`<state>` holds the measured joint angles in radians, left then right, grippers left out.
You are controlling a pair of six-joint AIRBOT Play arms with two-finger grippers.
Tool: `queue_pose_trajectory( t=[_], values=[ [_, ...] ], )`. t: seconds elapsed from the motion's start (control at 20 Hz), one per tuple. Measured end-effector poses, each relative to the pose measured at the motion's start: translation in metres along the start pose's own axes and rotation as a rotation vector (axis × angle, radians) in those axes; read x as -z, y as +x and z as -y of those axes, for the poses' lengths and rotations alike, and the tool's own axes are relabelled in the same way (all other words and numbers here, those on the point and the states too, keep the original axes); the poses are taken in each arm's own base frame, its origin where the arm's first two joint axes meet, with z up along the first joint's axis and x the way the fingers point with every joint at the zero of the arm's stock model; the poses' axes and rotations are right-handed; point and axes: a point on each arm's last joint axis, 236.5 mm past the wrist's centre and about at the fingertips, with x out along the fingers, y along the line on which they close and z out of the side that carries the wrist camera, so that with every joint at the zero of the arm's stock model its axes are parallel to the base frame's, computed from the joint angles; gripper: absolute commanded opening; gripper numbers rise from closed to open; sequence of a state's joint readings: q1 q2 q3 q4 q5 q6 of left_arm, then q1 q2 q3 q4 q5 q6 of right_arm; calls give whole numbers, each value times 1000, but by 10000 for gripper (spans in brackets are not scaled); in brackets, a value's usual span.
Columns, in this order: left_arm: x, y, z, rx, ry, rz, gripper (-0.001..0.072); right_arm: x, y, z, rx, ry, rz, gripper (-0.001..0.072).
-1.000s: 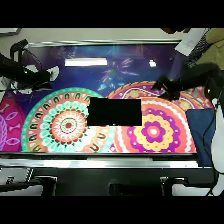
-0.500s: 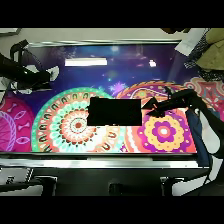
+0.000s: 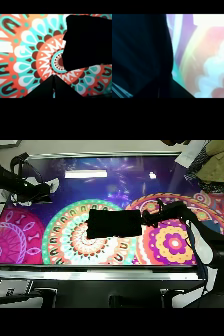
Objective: Fold the clothes and pants, and hang the long-sleeved shirts on hangers.
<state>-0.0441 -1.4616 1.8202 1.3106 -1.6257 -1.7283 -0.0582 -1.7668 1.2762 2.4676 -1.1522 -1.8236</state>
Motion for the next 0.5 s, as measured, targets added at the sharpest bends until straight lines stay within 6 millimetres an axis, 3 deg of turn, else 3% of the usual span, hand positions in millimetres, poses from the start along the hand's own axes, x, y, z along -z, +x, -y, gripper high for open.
queue_pose_trajectory(
  t=[0.25, 0.5],
  values=[
    [4, 0, 1, -1, 4, -17, 20, -46, -47, -35, 74, -43, 126, 29],
    [8, 0, 2, -2, 6, -31, 20, -100, -130, -49, 149, 26, 327, 29]
  ],
)
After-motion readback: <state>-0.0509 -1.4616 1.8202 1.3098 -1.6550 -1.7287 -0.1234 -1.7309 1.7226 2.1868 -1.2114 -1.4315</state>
